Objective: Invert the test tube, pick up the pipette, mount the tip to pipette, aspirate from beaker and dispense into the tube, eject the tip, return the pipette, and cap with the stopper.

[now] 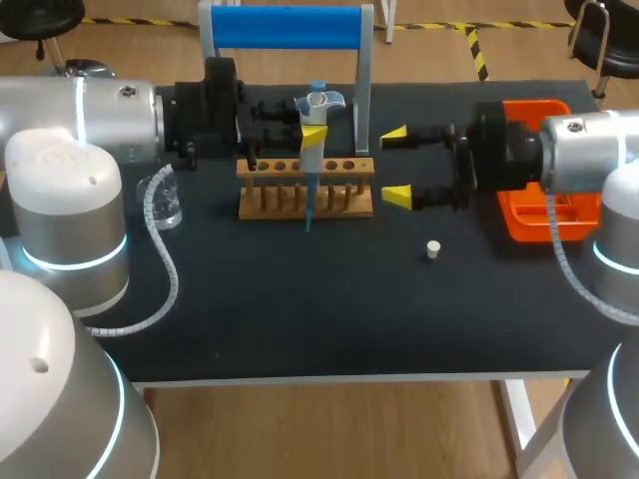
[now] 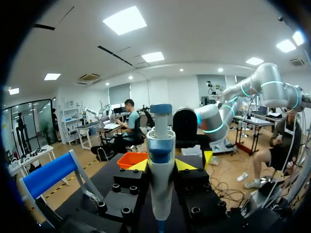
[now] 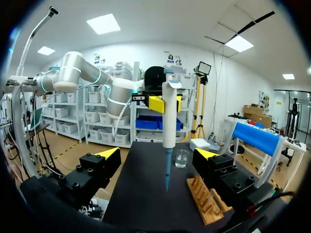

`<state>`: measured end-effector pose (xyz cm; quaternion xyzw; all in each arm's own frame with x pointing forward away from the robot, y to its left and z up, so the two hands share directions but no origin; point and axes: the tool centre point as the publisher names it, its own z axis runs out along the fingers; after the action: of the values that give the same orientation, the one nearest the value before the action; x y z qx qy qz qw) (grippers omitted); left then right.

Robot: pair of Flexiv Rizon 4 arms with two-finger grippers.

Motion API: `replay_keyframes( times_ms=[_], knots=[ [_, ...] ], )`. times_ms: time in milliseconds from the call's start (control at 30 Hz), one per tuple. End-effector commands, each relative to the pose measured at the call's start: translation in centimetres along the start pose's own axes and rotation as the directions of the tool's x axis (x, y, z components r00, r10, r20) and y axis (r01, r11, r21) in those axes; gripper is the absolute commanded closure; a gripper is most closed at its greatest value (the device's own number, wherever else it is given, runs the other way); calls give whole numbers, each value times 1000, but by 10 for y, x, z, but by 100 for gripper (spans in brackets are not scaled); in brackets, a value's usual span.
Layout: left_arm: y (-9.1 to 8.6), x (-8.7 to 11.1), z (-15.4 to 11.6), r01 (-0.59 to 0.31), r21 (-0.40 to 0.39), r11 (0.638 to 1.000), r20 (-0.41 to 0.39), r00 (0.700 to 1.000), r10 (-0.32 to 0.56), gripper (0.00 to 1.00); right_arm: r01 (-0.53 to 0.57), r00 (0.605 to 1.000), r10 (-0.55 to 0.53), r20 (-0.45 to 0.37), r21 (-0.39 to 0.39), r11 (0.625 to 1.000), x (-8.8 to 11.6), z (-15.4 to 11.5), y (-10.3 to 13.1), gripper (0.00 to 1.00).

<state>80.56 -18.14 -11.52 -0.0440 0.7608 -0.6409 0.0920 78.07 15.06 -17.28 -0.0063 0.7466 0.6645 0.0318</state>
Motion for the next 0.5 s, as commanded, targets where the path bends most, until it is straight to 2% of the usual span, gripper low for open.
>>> replay_keyframes(
  times_ms=[33,333,500],
  knots=[
    [0,1,0,0,1,1000,2,1000,0,100,-1,1000,1,-18,-25,1000,-11,24,-5,0],
    [0,1,0,0,1,1000,2,1000,0,100,-15,999,12,-38,-79,997,-23,51,4,0],
    [0,1,0,0,1,1000,2,1000,0,100,-33,997,26,-67,-102,994,-22,61,10,0]
  ],
)
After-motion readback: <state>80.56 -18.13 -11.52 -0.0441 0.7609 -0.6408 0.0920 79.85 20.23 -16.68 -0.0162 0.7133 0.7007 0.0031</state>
